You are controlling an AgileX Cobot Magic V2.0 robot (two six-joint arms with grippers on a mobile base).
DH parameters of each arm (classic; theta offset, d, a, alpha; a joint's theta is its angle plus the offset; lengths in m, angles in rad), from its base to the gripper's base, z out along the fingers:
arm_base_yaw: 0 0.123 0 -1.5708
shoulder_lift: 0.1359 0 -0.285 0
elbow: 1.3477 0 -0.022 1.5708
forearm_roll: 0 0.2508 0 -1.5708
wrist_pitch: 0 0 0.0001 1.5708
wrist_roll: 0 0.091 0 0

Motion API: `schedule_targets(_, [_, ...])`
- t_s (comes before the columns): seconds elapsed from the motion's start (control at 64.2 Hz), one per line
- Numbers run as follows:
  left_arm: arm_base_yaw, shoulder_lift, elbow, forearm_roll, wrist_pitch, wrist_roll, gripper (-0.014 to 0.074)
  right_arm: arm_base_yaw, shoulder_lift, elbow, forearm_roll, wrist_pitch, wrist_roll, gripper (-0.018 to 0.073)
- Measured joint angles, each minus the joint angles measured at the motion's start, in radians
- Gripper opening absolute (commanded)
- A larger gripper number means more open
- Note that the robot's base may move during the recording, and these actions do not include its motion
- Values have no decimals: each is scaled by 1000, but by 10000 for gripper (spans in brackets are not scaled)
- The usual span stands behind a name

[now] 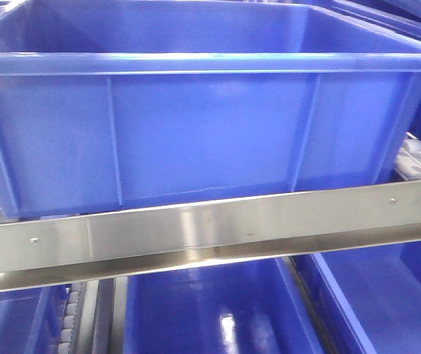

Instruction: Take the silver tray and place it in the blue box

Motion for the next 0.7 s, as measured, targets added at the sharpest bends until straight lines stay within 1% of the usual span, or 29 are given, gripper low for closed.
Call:
schedule_targets(0.125, [-37, -114, 142, 17, -69, 18, -94, 0, -161, 184, -9, -98, -11, 52])
schedule_targets(0.234, [-76, -238, 279, 45, -164, 43, -94, 0, -295, 328, -17, -172, -33, 52])
schedule_targets(0.467, [-155, -530, 515, 114, -371, 67, -94, 0, -588, 553, -19, -312, -66, 52])
schedule_targets(0.576, [-165, -659, 600, 129, -425, 67, -94, 0, -718, 630, -21, -381, -67, 52])
schedule_targets(0.701, [-165, -764, 649, 136, -440, 68, -94, 0, -838, 685, -25, -442, -69, 52])
